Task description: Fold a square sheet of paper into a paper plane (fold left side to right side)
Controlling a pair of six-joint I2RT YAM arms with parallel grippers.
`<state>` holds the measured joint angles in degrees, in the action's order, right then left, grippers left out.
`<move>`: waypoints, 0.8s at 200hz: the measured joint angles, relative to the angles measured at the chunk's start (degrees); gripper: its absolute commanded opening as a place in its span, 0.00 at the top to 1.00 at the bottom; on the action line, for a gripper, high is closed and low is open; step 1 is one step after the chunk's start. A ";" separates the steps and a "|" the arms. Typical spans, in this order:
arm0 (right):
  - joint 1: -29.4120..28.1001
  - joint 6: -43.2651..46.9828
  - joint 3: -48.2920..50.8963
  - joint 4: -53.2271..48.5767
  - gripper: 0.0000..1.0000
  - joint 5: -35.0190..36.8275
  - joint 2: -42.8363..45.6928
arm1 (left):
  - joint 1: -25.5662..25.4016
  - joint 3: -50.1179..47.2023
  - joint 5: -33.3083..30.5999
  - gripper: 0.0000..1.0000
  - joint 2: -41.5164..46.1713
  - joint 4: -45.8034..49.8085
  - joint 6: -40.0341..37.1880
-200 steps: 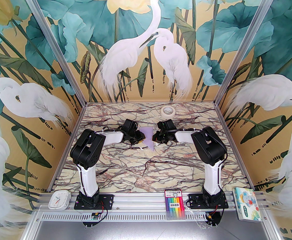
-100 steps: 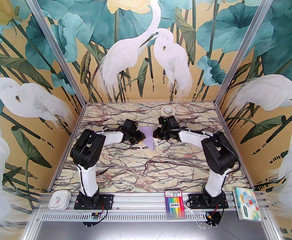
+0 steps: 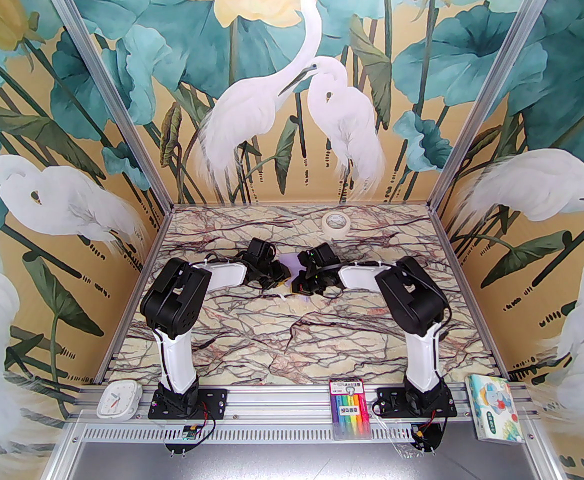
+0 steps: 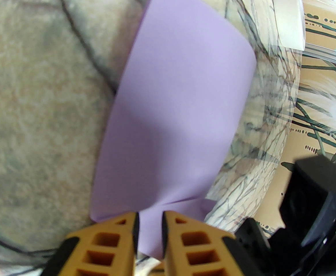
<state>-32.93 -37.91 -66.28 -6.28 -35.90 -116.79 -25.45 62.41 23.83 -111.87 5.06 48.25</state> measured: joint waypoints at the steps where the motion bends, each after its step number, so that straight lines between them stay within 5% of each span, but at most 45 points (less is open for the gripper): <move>1: 0.00 0.00 0.00 -0.04 1.00 -0.02 -0.04 | 0.00 0.00 0.00 0.80 0.00 0.00 0.02; 55: 1.07 0.09 1.29 0.50 1.00 -1.31 -0.11 | 0.02 -0.04 -0.61 0.90 -0.33 0.17 0.61; 160: 4.15 -0.42 17.57 8.72 1.00 -6.93 8.50 | 0.00 0.70 -1.03 0.91 -0.68 1.18 0.79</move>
<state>-28.77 -38.33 -48.71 2.44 -42.83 -108.29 -25.45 63.11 22.81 -112.55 6.24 49.04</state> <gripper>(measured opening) 0.039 0.084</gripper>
